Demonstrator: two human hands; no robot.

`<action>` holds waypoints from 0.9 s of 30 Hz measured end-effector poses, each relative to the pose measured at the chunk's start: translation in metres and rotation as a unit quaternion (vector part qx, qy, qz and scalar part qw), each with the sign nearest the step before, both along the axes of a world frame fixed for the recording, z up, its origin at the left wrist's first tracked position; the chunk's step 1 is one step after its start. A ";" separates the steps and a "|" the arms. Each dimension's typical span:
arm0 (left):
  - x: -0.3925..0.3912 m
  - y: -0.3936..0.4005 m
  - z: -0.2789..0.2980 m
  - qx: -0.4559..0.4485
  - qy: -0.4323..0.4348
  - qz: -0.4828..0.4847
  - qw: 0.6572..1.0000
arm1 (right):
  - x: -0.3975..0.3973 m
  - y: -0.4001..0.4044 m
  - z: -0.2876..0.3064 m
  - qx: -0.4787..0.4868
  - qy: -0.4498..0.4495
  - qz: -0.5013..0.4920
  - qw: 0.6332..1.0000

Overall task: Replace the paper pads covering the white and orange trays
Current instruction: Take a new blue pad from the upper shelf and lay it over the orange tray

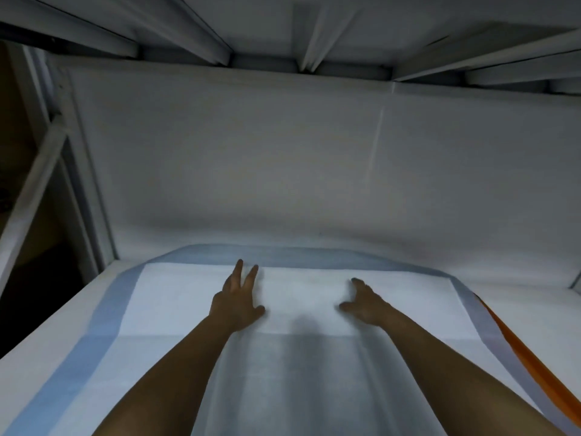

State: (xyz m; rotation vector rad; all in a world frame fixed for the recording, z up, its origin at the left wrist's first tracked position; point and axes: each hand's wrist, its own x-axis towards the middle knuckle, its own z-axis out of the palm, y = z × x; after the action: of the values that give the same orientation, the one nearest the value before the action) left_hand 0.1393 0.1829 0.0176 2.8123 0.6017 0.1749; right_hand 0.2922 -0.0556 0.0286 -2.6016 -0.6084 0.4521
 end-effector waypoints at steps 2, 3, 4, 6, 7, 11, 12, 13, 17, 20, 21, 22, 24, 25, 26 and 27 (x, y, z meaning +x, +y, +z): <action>-0.004 -0.006 -0.017 0.002 0.064 0.005 0.998 | -0.010 -0.009 -0.014 -0.083 -0.047 0.002 0.995; -0.008 -0.010 -0.027 0.006 0.101 0.012 0.995 | -0.016 -0.013 -0.023 -0.102 -0.067 -0.004 0.993; -0.011 -0.014 -0.035 0.013 0.130 0.021 0.991 | -0.022 -0.017 -0.031 -0.108 -0.090 -0.015 0.990; -0.020 -0.022 -0.051 0.016 0.158 0.034 0.987 | -0.031 -0.026 -0.050 -0.117 -0.127 -0.036 0.984; -0.023 -0.025 -0.057 0.008 0.161 0.039 0.986 | -0.035 -0.032 -0.059 -0.125 -0.132 -0.039 0.983; -0.033 -0.033 -0.069 -0.014 0.113 0.055 0.992 | -0.043 -0.051 -0.082 -0.141 -0.149 -0.042 0.978; -0.034 -0.033 -0.070 -0.004 0.100 0.053 0.994 | -0.044 -0.053 -0.083 -0.136 -0.154 -0.044 0.978; -0.034 -0.033 -0.071 0.010 0.095 0.050 0.994 | -0.043 -0.054 -0.083 -0.130 -0.151 -0.043 0.979; -0.034 -0.035 -0.064 0.024 0.091 0.054 0.994 | -0.041 -0.056 -0.073 -0.110 -0.111 -0.051 0.986; -0.041 -0.052 -0.053 0.037 0.077 0.033 0.996 | -0.051 -0.059 -0.064 -0.111 -0.154 -0.050 0.980; -0.044 -0.061 -0.052 0.040 0.083 0.018 0.996 | -0.058 -0.059 -0.062 -0.110 -0.165 -0.040 0.979; -0.050 -0.072 -0.052 0.038 0.088 0.006 0.995 | -0.069 -0.060 -0.060 -0.109 -0.168 -0.028 0.979; -0.064 -0.097 -0.051 0.031 0.114 -0.031 0.993 | -0.096 -0.061 -0.055 -0.103 -0.155 0.003 0.983; -0.077 -0.113 -0.051 0.031 0.139 -0.049 0.989 | -0.114 -0.065 -0.054 -0.101 -0.142 0.022 0.984; -0.080 -0.122 -0.053 0.025 0.159 -0.061 0.985 | -0.120 -0.061 -0.056 -0.100 -0.136 0.035 0.985; -0.088 -0.134 -0.055 0.013 0.176 -0.068 0.982 | -0.129 -0.061 -0.058 -0.100 -0.131 0.045 0.985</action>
State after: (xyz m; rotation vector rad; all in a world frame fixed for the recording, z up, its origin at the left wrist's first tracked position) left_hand 0.0515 0.0494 -0.0371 2.9174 0.4769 -0.3511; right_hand 0.1632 -0.1165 -0.0295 -2.8595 -0.8079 0.2071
